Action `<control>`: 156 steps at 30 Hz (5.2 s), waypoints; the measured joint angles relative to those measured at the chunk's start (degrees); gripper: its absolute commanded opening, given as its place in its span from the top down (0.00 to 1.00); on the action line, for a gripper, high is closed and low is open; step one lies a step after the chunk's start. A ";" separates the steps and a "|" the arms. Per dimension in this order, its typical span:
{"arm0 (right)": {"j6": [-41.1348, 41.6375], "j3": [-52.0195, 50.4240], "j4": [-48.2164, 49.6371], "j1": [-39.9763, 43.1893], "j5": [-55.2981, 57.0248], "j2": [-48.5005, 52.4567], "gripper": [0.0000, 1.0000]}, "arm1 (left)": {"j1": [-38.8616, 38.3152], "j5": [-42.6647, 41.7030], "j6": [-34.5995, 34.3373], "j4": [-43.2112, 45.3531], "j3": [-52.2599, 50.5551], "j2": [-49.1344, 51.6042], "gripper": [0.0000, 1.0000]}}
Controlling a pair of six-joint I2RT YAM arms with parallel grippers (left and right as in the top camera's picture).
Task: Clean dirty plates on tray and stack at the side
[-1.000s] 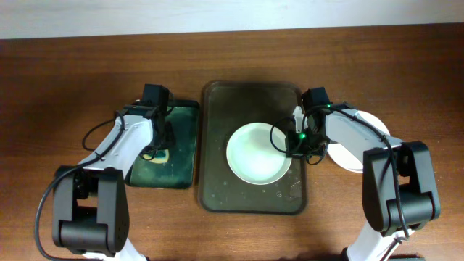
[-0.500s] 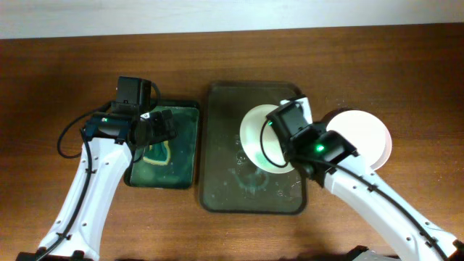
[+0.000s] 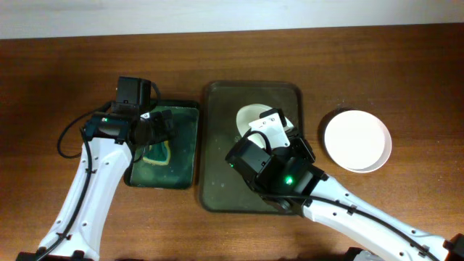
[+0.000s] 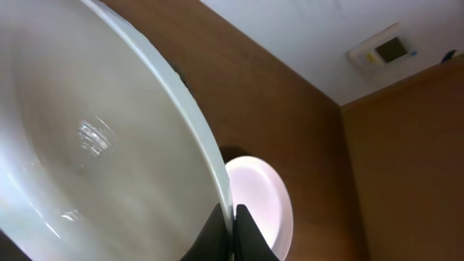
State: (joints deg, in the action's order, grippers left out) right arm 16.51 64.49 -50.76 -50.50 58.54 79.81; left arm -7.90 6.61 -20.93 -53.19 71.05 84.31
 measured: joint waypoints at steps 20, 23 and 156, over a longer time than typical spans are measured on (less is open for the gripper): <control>-0.02 0.00 -1.09 -0.13 1.62 0.00 0.96 | 0.00 0.00 0.00 0.00 0.00 0.00 0.00; 0.00 0.00 -1.33 -0.13 1.62 0.00 0.96 | 0.00 -0.02 0.00 0.00 0.00 0.00 0.00; -33.14 -63.76 48.26 50.49 -86.84 -79.17 0.02 | 0.24 7.37 5.55 54.49 -69.68 -83.69 0.01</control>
State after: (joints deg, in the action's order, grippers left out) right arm -16.62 0.73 -2.50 -0.01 -28.29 0.64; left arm -7.66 13.98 -15.38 1.30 1.37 0.62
